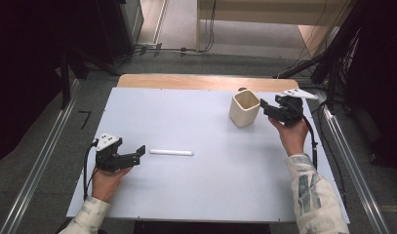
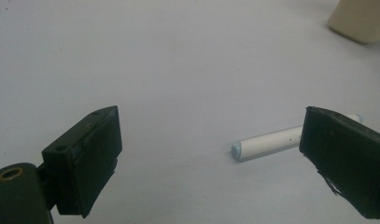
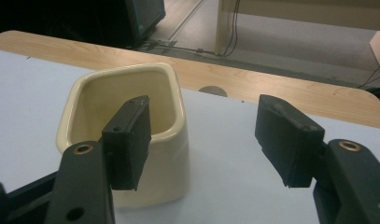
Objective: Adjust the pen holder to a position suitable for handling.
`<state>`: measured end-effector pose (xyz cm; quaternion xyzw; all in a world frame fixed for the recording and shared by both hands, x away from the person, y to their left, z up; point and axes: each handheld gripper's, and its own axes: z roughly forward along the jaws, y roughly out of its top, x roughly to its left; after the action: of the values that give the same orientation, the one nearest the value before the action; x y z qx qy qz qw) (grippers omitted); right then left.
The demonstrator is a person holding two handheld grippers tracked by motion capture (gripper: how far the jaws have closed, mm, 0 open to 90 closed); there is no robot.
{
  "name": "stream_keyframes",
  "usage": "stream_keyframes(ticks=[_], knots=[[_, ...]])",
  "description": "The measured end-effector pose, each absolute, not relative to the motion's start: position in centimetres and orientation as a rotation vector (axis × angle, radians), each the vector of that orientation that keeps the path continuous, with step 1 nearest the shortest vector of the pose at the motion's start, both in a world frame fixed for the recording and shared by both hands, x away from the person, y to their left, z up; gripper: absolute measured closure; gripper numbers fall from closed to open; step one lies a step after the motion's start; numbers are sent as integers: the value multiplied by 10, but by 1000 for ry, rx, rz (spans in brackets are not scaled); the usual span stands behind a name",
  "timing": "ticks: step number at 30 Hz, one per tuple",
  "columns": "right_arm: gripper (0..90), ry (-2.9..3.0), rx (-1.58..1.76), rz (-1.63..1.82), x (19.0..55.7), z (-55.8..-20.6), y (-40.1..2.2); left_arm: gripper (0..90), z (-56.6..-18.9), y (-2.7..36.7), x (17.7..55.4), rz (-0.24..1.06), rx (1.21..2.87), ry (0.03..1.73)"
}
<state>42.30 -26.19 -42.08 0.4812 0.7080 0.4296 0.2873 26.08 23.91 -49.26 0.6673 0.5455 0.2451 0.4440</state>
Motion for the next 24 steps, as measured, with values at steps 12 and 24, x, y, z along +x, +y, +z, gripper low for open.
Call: stream_keyframes(ticks=[12, 24], knots=[[490, 1972, 1231, 1111, 448, -425, -244, 66, -493, 240, 262, 606, 1658, 1355], [594, 2008, 1235, 1079, 461, -431, -236, 66, -494, 240, 262, 600, 1662, 1352]])
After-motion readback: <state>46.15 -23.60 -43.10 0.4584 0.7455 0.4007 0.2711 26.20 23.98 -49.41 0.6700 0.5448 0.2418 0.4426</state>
